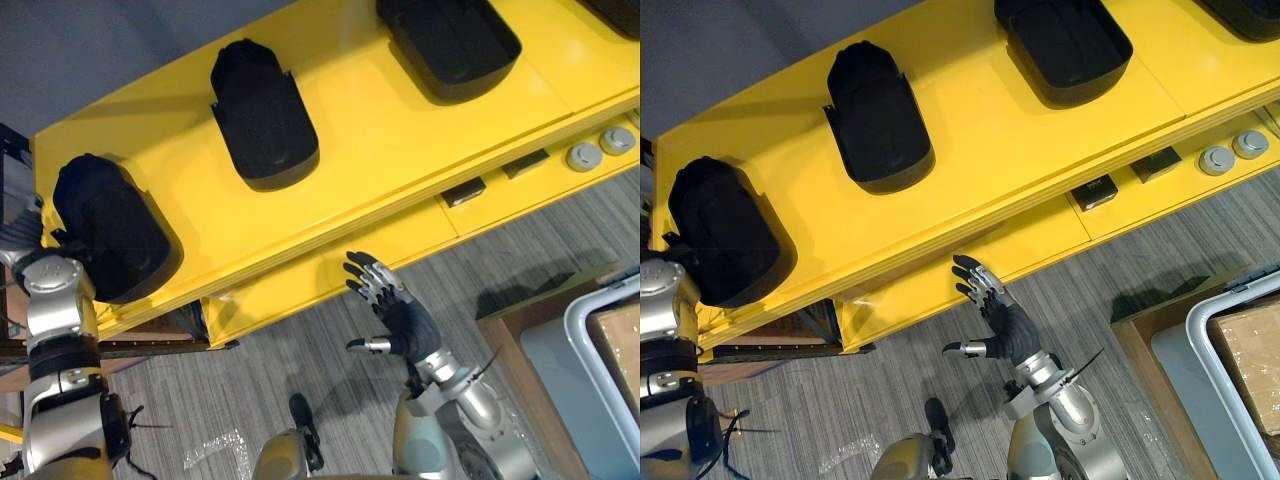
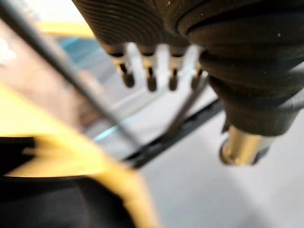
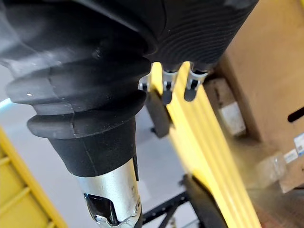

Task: Walk over and take plastic housings, then place them on the shelf

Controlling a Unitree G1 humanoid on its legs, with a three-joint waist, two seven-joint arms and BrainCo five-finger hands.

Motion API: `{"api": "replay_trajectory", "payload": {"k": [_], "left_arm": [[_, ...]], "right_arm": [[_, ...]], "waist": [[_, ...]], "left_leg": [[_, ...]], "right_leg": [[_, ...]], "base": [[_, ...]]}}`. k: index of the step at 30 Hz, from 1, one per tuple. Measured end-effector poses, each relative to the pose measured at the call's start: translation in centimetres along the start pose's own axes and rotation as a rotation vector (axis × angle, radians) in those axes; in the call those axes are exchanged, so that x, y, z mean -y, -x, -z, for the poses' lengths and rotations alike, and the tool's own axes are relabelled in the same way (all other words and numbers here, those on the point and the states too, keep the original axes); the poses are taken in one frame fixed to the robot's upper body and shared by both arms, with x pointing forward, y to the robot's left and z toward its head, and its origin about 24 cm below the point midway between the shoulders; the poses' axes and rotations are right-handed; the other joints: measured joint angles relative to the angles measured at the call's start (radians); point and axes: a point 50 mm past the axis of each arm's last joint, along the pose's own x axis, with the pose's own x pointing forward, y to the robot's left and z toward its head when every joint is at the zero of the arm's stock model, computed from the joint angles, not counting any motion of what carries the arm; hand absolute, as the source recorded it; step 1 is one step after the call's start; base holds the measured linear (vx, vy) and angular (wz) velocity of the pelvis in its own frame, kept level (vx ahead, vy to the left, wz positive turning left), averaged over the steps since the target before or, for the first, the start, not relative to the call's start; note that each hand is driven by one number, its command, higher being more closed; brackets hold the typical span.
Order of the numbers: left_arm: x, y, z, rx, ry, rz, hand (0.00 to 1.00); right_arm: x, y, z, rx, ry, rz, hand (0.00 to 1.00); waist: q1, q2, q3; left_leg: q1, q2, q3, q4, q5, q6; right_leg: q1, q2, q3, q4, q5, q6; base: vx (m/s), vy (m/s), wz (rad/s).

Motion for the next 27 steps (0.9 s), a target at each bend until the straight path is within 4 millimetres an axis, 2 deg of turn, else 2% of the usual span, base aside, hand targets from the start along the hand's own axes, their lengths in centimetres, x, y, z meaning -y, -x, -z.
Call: {"api": "replay_trajectory", "payload": {"k": [2,3,5,6,7,8,10,12,15,17,18,20,22,24,27], "left_arm": [[0.6,0.1,-4.4,0.239,0.089,-0.017,0.00],[0.7,0.3,-5.5,0.304,0.118,-0.007,0.00],[1.1,3.0,-9.6,0.544,0.248,0.089,0.00],[0.9,4.0,-10.3,0.596,0.274,0.125,0.00],[0.5,6.3,-10.7,0.665,0.313,0.194,0.00],[-0.2,8.5,-10.2,0.680,0.342,0.261,0.00],[-1.0,11.1,-8.2,0.621,0.335,0.341,0.00],[-2.0,14.8,-4.3,0.436,0.302,0.449,0.00],[-4.1,19.2,-0.3,0.134,0.323,0.532,0.00],[-4.8,20.8,1.1,0.026,0.306,0.568,0.00],[-5.4,21.9,2.3,-0.088,0.315,0.589,0.00],[-6.3,22.8,3.5,-0.190,0.311,0.567,0.00],[-7.0,23.4,4.5,-0.257,0.293,0.548,0.00],[-7.8,24.5,6.6,-0.353,0.220,0.541,0.00],[-8.7,25.8,8.7,-0.443,0.144,0.579,0.00]], "right_arm": [[-0.3,-0.1,-0.5,0.057,0.008,-0.026,0.00],[-0.3,-0.1,-0.6,0.070,0.015,-0.032,0.00],[-0.5,-0.4,-1.1,0.114,0.061,-0.053,0.00],[-0.5,-0.4,-1.2,0.125,0.071,-0.055,0.00],[-0.6,-0.6,-1.5,0.145,0.108,-0.061,0.00],[-0.5,-0.9,-1.7,0.161,0.142,-0.055,0.00],[-0.2,-1.3,-1.9,0.181,0.181,-0.033,0.00],[1.0,-1.9,-2.2,0.212,0.211,0.026,0.00],[2.8,-2.9,-2.1,0.225,0.207,0.092,0.00],[3.0,-3.7,-1.8,0.211,0.199,0.091,0.00],[3.0,-4.4,-1.4,0.196,0.189,0.085,0.00],[2.9,-5.0,-0.5,0.167,0.174,0.070,0.00],[2.6,-5.7,0.1,0.150,0.158,0.054,0.00],[2.7,-6.6,0.8,0.112,0.155,0.031,0.00],[2.5,-7.7,1.9,0.057,0.152,0.014,0.00]], "waist": [[-0.016,-0.004,0.000],[-0.018,-0.004,0.000],[-0.019,-0.005,-0.003],[-0.019,-0.005,-0.003],[-0.019,-0.003,-0.013],[-0.012,0.001,-0.036],[-0.004,0.002,-0.078],[0.029,-0.010,-0.117],[0.084,-0.028,-0.158],[0.111,-0.034,-0.161],[0.132,-0.039,-0.163],[0.155,-0.049,-0.171],[0.166,-0.061,-0.184],[0.185,-0.070,-0.189],[0.196,-0.077,-0.193]], "left_leg": [[0.024,0.001,-0.005,-0.010,0.000,0.000],[0.029,0.001,-0.006,-0.012,0.000,0.000],[0.053,0.002,-0.019,-0.017,0.000,0.000],[0.061,0.003,-0.025,-0.018,0.000,0.000],[0.065,0.004,-0.032,-0.018,-0.001,0.000],[0.078,0.006,-0.038,-0.018,-0.001,0.000],[0.080,0.010,-0.063,-0.017,-0.001,0.000],[0.109,0.015,-0.089,-0.017,-0.002,-0.002],[0.114,0.018,-0.142,-0.016,-0.013,-0.008],[0.111,0.018,-0.167,-0.013,-0.016,-0.013],[0.108,0.019,-0.183,-0.009,-0.025,-0.020],[0.094,0.019,-0.195,0.006,-0.033,-0.021],[0.061,0.018,-0.224,0.020,-0.035,-0.021],[0.046,0.020,-0.249,0.019,-0.028,-0.030],[0.025,0.021,-0.278,0.018,-0.018,-0.035]], "right_leg": [[0.034,-0.001,-0.010,-0.018,0.002,0.002],[0.042,-0.001,-0.012,-0.021,0.002,0.002],[0.081,-0.001,-0.024,-0.041,0.003,0.003],[0.095,-0.002,-0.030,-0.048,0.003,0.004],[0.124,-0.005,-0.047,-0.067,0.004,0.006],[0.150,-0.005,-0.062,-0.089,0.007,0.011],[0.182,-0.006,-0.090,-0.115,0.010,0.012],[0.253,-0.006,-0.132,-0.150,0.011,0.013],[0.320,-0.007,-0.194,-0.191,0.015,0.015],[0.343,-0.008,-0.219,-0.206,0.023,0.016],[0.362,-0.008,-0.239,-0.220,0.030,0.015],[0.374,-0.008,-0.250,-0.234,0.037,0.013],[0.375,-0.008,-0.278,-0.242,0.040,0.013],[0.374,-0.003,-0.300,-0.244,0.044,0.009],[0.374,-0.001,-0.332,-0.244,0.045,0.007]], "base": [[0.02,0.001,0.04],[0.03,0.001,0.06],[0.04,-0.004,0.08],[0.04,-0.005,0.18],[0.07,-0.004,0.23],[0.06,-0.002,0.33],[0.08,-0.012,0.34],[0.09,-0.013,0.40],[0.02,-0.009,0.53],[-0.04,0.005,0.39],[-0.06,0.009,0.38],[-0.08,0.010,0.26],[-0.07,-0.009,0.35],[-0.06,-0.020,0.31],[-0.01,-0.016,0.29]]}}
